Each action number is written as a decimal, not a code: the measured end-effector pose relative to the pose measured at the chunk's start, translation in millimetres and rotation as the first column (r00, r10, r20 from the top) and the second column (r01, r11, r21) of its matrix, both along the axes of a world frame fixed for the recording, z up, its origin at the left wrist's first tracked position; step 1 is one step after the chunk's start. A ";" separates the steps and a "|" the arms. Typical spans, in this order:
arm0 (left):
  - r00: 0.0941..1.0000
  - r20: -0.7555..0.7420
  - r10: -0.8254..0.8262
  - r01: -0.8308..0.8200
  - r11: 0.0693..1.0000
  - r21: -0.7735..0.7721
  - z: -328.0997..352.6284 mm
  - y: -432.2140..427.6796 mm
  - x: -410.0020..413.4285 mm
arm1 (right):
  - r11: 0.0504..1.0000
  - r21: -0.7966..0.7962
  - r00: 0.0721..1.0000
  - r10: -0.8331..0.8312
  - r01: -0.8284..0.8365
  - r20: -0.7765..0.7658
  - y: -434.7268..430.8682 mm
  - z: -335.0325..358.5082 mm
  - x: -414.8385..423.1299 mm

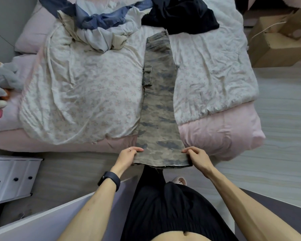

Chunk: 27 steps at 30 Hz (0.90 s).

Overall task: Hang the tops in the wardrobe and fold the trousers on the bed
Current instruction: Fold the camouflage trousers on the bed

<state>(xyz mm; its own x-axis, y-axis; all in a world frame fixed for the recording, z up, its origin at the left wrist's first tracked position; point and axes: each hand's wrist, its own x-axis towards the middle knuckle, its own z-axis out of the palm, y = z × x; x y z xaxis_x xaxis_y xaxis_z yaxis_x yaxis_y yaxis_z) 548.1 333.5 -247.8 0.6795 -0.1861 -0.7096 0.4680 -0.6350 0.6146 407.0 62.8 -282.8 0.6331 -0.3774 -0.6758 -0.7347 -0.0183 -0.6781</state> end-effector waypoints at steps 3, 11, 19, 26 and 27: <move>0.960 -0.202 0.196 -0.239 0.947 -0.216 25.3 -11.7 26.1 | 0.973 0.195 0.989 -0.133 0.119 0.060 -8.6 21.0 17.5; 0.967 0.207 0.152 -0.104 0.969 -0.226 65.9 -68.6 125.6 | 0.994 -0.029 0.935 -0.085 0.101 0.343 -51.4 81.6 124.4; 0.855 0.493 -0.163 0.105 0.984 0.143 47.7 -126.0 270.2 | 0.873 -0.479 0.961 0.049 0.090 0.271 -104.4 73.8 270.9; 0.848 0.512 -0.134 0.064 0.986 0.151 -2.0 -187.8 388.1 | 0.818 -0.562 0.986 -0.036 0.122 0.161 -136.7 21.6 399.1; 0.836 0.525 -0.160 0.079 0.982 0.173 -18.4 -195.5 405.9 | 0.816 -0.564 0.988 -0.051 0.125 0.146 -144.3 5.2 417.6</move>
<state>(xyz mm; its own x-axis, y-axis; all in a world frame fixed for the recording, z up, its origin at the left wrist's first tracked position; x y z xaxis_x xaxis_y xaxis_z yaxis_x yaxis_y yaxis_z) 954.1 137.9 -266.1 0.9388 -0.2179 -0.2666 0.0071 -0.7619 0.6477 824.6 -81.5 -277.6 0.6394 -0.7292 -0.2438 -0.6669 -0.3682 -0.6478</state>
